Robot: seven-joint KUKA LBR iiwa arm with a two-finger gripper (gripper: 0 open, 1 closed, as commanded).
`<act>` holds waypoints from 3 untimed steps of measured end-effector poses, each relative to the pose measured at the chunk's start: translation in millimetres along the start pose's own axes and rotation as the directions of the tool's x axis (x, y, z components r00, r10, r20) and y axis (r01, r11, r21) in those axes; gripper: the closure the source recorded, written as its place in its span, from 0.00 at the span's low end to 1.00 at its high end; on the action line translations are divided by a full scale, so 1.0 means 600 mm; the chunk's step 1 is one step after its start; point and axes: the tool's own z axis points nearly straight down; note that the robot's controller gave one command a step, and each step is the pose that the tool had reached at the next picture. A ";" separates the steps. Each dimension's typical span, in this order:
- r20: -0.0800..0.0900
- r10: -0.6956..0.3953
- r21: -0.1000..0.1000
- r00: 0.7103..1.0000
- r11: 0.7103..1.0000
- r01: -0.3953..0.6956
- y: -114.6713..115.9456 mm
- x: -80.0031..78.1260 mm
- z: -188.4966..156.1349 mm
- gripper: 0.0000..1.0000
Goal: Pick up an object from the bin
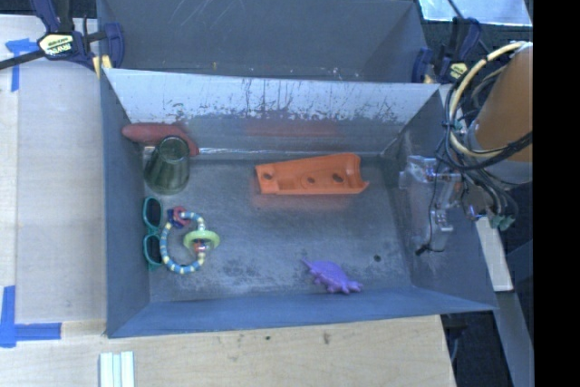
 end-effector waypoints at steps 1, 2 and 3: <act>0.008 -0.003 0.001 1.000 1.000 0.003 0.001 -0.003 -0.008 0.00; 0.016 0.035 0.003 0.999 0.999 -0.035 0.029 -0.041 0.056 0.00; 0.007 -0.056 0.001 0.998 0.998 0.056 0.041 -0.073 0.123 0.00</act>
Offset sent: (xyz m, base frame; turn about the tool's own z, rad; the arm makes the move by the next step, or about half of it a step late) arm 0.0518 0.0478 -0.1021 0.0799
